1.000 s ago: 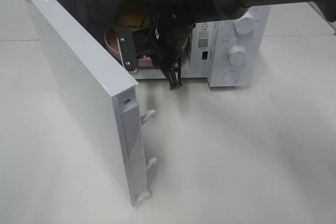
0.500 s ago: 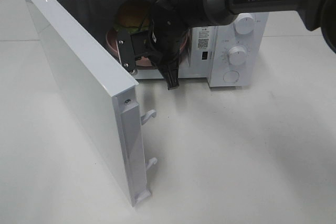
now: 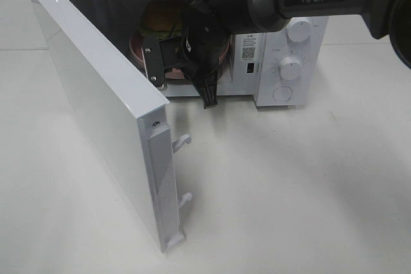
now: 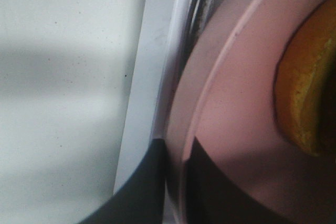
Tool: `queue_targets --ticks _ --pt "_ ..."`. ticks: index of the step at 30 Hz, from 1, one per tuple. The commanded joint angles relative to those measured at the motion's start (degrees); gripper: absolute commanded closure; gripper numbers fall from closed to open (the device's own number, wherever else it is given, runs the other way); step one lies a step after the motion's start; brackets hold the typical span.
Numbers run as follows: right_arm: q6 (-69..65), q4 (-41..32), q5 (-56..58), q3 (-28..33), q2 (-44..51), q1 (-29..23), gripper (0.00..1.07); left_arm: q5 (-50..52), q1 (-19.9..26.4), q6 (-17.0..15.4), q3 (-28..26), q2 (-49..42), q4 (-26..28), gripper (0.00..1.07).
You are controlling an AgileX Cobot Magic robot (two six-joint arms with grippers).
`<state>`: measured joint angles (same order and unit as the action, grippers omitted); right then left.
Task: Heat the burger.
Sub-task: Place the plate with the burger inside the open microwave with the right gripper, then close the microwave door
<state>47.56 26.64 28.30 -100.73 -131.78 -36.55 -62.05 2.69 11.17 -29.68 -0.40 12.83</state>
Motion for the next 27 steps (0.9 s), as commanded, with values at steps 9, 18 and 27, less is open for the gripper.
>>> queue_targets --ticks 9,18,27 --pt "-4.8 0.6 1.2 -0.7 0.3 0.2 0.73 0.8 0.2 -0.2 0.0 -0.7 -0.1 0.06" --pt "-5.6 0.3 1.2 -0.7 1.4 0.2 0.6 0.8 0.2 -0.2 0.0 -0.7 -0.1 0.06" --pt "-8.1 0.4 0.2 2.8 4.8 0.2 0.56 0.8 0.2 -0.2 0.0 -0.7 -0.1 0.06"
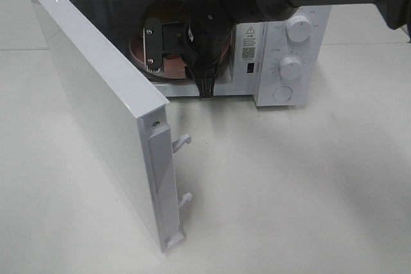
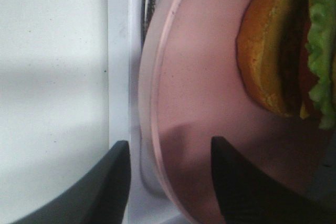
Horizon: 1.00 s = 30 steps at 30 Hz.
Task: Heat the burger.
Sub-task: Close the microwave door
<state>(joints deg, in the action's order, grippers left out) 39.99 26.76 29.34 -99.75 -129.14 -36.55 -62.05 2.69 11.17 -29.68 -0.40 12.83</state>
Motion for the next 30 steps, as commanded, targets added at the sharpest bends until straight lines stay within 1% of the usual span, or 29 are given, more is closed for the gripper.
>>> queue_targets --ticks 1,3,4,5,6,7,8,9,10,11,12,13,14,15,17,18,19,20,22,24,25,26,27,28,30 --pt "-0.5 0.3 -0.9 1.8 2.1 0.2 0.56 0.8 0.2 -0.2 0.0 -0.7 -0.1 0.06" --pt "-0.5 0.3 -2.2 4.6 4.0 0.2 0.5 0.8 0.2 -0.2 0.0 -0.7 -0.1 0.06" --pt "-0.5 0.3 -2.2 4.6 4.0 0.2 0.5 0.8 0.2 -0.2 0.0 -0.7 -0.1 0.06" --pt "-0.5 0.3 -3.0 6.1 5.0 0.2 0.44 0.8 0.2 -0.2 0.0 -0.7 -0.1 0.06" --pt "-0.5 0.3 -3.0 6.1 5.0 0.2 0.44 0.8 0.2 -0.2 0.0 -0.7 -0.1 0.06" --pt "-0.5 0.5 -4.4 8.2 6.4 0.2 0.38 0.8 0.2 -0.2 0.0 -0.7 -0.1 0.06" --pt "-0.5 0.6 -5.1 9.0 6.9 0.2 0.36 0.8 0.2 -0.2 0.0 -0.7 -0.1 0.06" --pt "-0.5 0.6 -5.1 9.0 6.9 0.2 0.36 0.8 0.2 -0.2 0.0 -0.7 -0.1 0.06" --pt "-0.5 0.7 -6.9 11.1 8.4 0.2 0.3 0.8 0.2 -0.2 0.0 -0.7 -0.1 0.06" --pt "-0.5 0.7 -7.7 12.0 9.1 0.2 0.29 0.8 0.2 -0.2 0.0 -0.7 -0.1 0.06" --pt "-0.5 0.7 -7.7 12.0 9.1 0.2 0.29 0.8 0.2 -0.2 0.0 -0.7 -0.1 0.06" --pt "-0.5 0.7 -8.4 14.0 10.5 0.2 0.28 0.8 0.2 -0.2 0.0 -0.7 -0.1 0.06" --pt "-0.5 0.7 -8.4 14.0 10.5 0.2 0.28 0.8 0.2 -0.2 0.0 -0.7 -0.1 0.06" --pt "-0.4 0.7 -9.5 16.2 12.2 0.4 0.29 0.8 0.2 -0.2 0.0 -0.7 -0.1 0.06" --pt "-0.4 0.7 -9.7 17.1 12.8 0.4 0.3 0.8 0.2 -0.2 0.0 -0.7 -0.1 0.06" --pt "-0.4 0.7 -9.7 18.9 14.3 0.4 0.31 0.8 0.2 -0.2 0.0 -0.7 -0.1 0.06" --pt "-0.4 0.7 -9.7 18.9 14.3 0.4 0.31 0.8 0.2 -0.2 0.0 -0.7 -0.1 0.06" --pt "-0.4 0.7 -9.7 20.5 15.8 0.6 0.31 0.8 0.2 -0.2 0.0 -0.7 -0.1 0.06" --pt "-0.4 0.7 -9.9 21.3 16.7 0.8 0.31 0.8 0.2 -0.2 0.0 -0.7 -0.1 0.06" --pt "-1.3 0.4 -10.0 24.2 18.9 1.1 0.31 0.8 0.2 -0.2 0.0 -0.7 -0.1 0.06" --pt "-1.3 0.4 -10.0 24.2 18.9 1.1 0.31 0.8 0.2 -0.2 0.0 -0.7 -0.1 0.06" --pt "-2.3 0.4 -10.0 26.1 20.7 1.1 0.31 0.8 0.2 -0.2 0.0 -0.7 -0.1 0.06" --pt "-2.3 0.4 -10.0 26.1 20.7 1.1 0.31 0.8 0.2 -0.2 0.0 -0.7 -0.1 0.06" --pt "-4.1 0.4 -10.5 28.2 22.8 1.1 0.31 0.8 0.2 -0.2 0.0 -0.7 -0.1 0.06" --pt "-5.0 0.2 -10.8 29.0 23.7 1.1 0.31 0.8 0.2 -0.2 0.0 -0.7 -0.1 0.06"
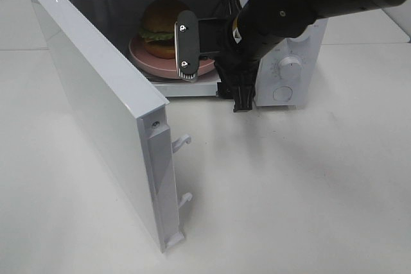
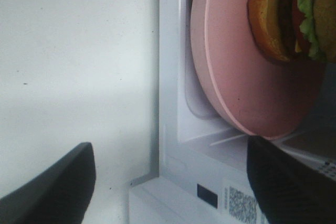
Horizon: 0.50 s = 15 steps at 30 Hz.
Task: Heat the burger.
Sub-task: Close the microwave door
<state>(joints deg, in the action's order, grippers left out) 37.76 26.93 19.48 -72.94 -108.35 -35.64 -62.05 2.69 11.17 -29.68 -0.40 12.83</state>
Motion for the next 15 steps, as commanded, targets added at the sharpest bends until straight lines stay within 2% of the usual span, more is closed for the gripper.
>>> queue_targets --ticks 1,5,8,10,13,15 --pt "-5.3 -0.2 -1.3 4.2 4.8 0.2 0.31 0.8 0.2 -0.2 0.0 -0.7 -0.1 0.06" --pt "-12.4 -0.2 -0.1 8.3 9.1 0.2 0.3 0.8 0.2 -0.2 0.0 -0.7 -0.1 0.06" --pt "-14.0 -0.2 0.8 9.1 10.0 0.2 0.3 0.8 0.2 -0.2 0.0 -0.7 -0.1 0.06" --pt "-19.6 -0.2 3.4 12.1 13.6 0.2 0.3 0.8 0.2 -0.2 0.0 -0.7 -0.1 0.06" --pt "-21.0 -0.2 4.4 12.8 14.8 0.2 0.31 0.8 0.2 -0.2 0.0 -0.7 -0.1 0.06" --pt "-26.2 -0.7 10.1 14.6 19.1 0.2 0.31 0.8 0.2 -0.2 0.0 -0.7 -0.1 0.06"
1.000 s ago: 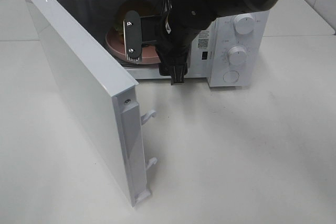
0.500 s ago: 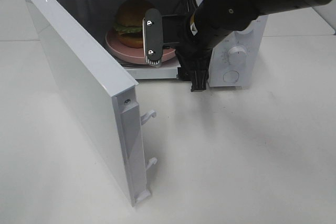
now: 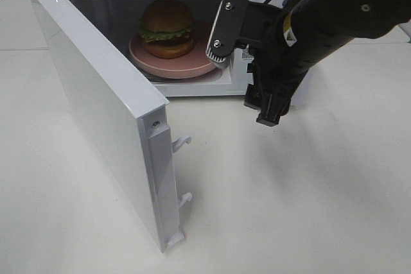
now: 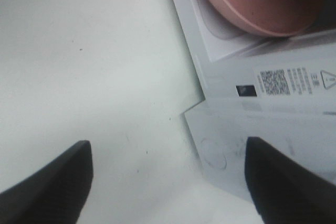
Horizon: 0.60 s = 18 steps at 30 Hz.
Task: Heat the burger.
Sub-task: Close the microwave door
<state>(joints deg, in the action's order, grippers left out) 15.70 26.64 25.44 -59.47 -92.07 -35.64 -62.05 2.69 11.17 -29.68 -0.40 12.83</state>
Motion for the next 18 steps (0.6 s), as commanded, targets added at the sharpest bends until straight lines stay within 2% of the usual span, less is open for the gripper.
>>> queue_targets --ticks 1,6,10,14,15,16,17,18 --pt "-4.2 -0.5 4.2 1.1 2.8 0.2 0.31 0.8 0.2 -0.2 0.0 -0.7 -0.1 0.06" --pt "-13.3 -3.0 12.8 1.4 8.5 0.2 0.31 0.8 0.2 -0.2 0.0 -0.7 -0.1 0.06" --pt "-18.3 -4.5 15.3 1.4 11.2 1.3 0.31 0.8 0.2 -0.2 0.0 -0.7 -0.1 0.06" --pt "-20.9 -7.2 18.3 1.4 13.5 5.3 0.31 0.8 0.2 -0.2 0.0 -0.7 -0.1 0.06" --pt "-21.2 -7.7 20.2 1.4 14.1 8.2 0.31 0.8 0.2 -0.2 0.0 -0.7 -0.1 0.06" --pt "-21.2 -7.7 20.2 1.4 14.1 8.2 0.31 0.8 0.2 -0.2 0.0 -0.7 -0.1 0.06" --pt "-21.2 -8.5 21.6 1.4 14.4 10.8 0.31 0.8 0.2 -0.2 0.0 -0.7 -0.1 0.06" --pt "-21.2 -8.5 21.6 1.4 14.4 10.8 0.31 0.8 0.2 -0.2 0.0 -0.7 -0.1 0.06"
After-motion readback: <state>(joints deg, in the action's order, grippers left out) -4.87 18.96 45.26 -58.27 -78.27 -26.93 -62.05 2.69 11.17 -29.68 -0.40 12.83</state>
